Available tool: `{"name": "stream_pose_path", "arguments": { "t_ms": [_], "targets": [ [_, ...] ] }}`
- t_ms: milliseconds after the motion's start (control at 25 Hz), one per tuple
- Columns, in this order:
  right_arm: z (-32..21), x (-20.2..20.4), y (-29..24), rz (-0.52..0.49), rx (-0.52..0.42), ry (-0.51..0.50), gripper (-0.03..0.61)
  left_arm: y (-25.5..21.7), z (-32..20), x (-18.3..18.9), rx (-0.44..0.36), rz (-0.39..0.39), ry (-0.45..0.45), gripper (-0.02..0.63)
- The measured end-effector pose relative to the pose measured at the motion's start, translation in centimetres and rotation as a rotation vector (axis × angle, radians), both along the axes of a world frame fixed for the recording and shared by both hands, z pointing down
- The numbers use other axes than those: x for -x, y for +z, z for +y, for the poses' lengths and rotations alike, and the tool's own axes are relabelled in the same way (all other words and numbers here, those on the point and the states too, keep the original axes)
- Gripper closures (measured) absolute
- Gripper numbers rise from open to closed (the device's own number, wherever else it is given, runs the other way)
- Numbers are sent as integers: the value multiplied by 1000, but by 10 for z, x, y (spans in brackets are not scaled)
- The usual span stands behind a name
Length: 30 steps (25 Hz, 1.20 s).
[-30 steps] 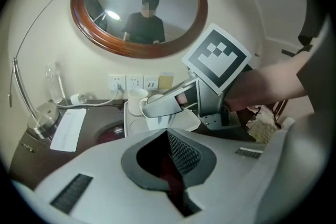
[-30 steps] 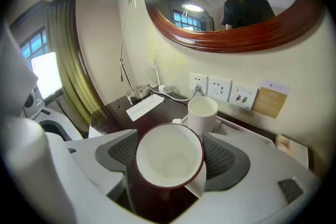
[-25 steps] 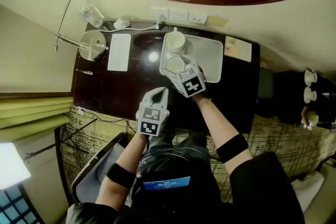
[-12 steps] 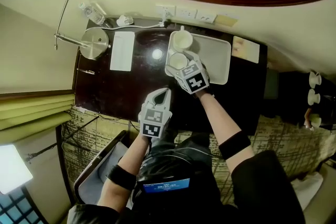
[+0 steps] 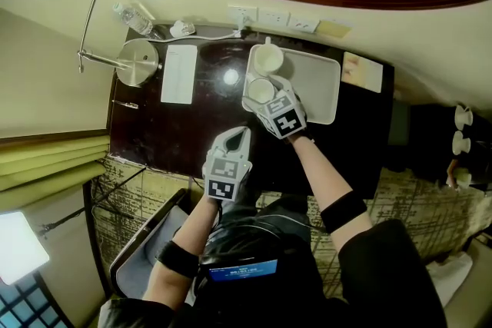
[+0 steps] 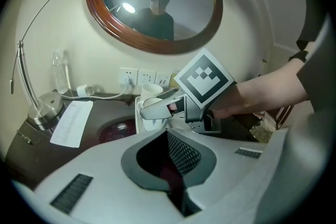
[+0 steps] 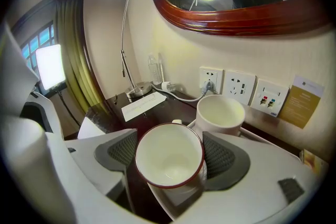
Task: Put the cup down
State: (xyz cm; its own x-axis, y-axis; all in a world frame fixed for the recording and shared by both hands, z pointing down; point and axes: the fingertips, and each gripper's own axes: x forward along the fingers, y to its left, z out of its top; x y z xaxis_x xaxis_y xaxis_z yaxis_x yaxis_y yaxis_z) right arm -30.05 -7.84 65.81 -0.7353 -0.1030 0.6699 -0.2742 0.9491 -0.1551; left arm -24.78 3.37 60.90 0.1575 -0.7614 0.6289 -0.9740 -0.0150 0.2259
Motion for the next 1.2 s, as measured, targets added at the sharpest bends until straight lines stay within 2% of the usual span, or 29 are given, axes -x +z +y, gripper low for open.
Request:
{"name": "stream_pose_path", "arguments": {
  "t_ms": [280,440,640,800,1200],
  "targets": [
    [-2,-6,0,21,3,7,127,-2,3,-2,14,-4,-9,611],
    [-1,-25,-12,22,7,12,127,-9,5,-7,17,-15,-16,611],
    [-11,-61,-51,-55,49,87,129,-23,4,-17,8,-32,-28,611],
    [-29,-104,-83,-113,38,178,146,-34,2,-35,0,-44,-30,611],
    [-57,-257,-102,-115,42,406,190,-55,-9,-91,-25,-52,-2,611]
  ]
}}
